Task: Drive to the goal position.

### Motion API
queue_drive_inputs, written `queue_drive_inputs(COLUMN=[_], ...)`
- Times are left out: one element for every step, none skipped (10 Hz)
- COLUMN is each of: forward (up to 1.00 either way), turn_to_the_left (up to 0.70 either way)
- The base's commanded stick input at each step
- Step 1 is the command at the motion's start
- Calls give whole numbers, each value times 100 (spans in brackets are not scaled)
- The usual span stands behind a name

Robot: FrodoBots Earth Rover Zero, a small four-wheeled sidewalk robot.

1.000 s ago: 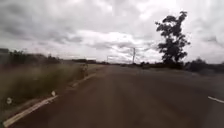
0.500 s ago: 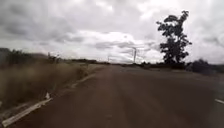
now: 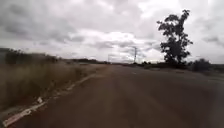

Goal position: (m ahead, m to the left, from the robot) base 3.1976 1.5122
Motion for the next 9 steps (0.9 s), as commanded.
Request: queue_drive_inputs(forward=[50, 50, 50, 50, 50, 50, 50, 50, 50], turn_to_the_left=[0, 0, 0, 0, 0, 0, 0, 0, 0])
